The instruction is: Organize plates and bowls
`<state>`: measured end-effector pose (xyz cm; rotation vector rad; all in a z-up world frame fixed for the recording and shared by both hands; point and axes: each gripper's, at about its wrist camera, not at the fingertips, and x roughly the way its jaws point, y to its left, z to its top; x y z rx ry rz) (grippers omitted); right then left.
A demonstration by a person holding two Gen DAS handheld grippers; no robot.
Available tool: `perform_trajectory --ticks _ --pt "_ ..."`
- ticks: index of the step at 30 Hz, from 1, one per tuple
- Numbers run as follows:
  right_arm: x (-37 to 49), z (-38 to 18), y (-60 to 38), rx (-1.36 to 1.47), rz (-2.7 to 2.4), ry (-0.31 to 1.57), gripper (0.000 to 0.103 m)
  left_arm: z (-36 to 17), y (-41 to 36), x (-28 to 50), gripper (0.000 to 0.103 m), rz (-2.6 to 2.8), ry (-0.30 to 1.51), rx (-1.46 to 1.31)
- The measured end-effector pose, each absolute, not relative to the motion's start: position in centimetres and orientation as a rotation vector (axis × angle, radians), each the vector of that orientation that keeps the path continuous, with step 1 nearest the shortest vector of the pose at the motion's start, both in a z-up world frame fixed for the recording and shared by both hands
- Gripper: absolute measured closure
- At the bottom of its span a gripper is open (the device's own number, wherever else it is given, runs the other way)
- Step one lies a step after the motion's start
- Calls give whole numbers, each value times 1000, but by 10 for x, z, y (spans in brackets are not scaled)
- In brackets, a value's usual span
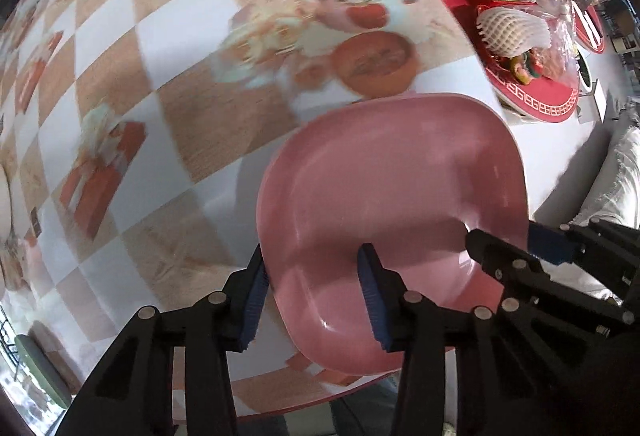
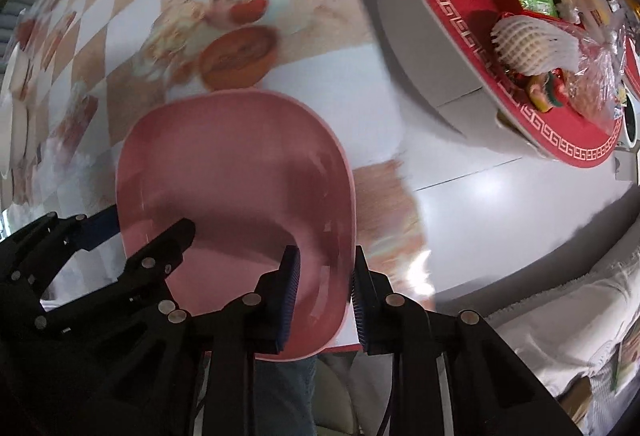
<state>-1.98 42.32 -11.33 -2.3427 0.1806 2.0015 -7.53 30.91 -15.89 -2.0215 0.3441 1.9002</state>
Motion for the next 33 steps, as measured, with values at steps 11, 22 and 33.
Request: perform_trajectory --ticks 11,22,33 --pt "-18 -121 342 -2393 2010 146 76 -162 237 -73 55 1957 331 -2018" --pt "-21 -127 239 -2465 2055 -1 75 -165 134 -64 55 2039 234 -2059" --pt "-15 -130 117 -2562 2112 -163 75 -167 5 -39 54 2142 102 -2163"
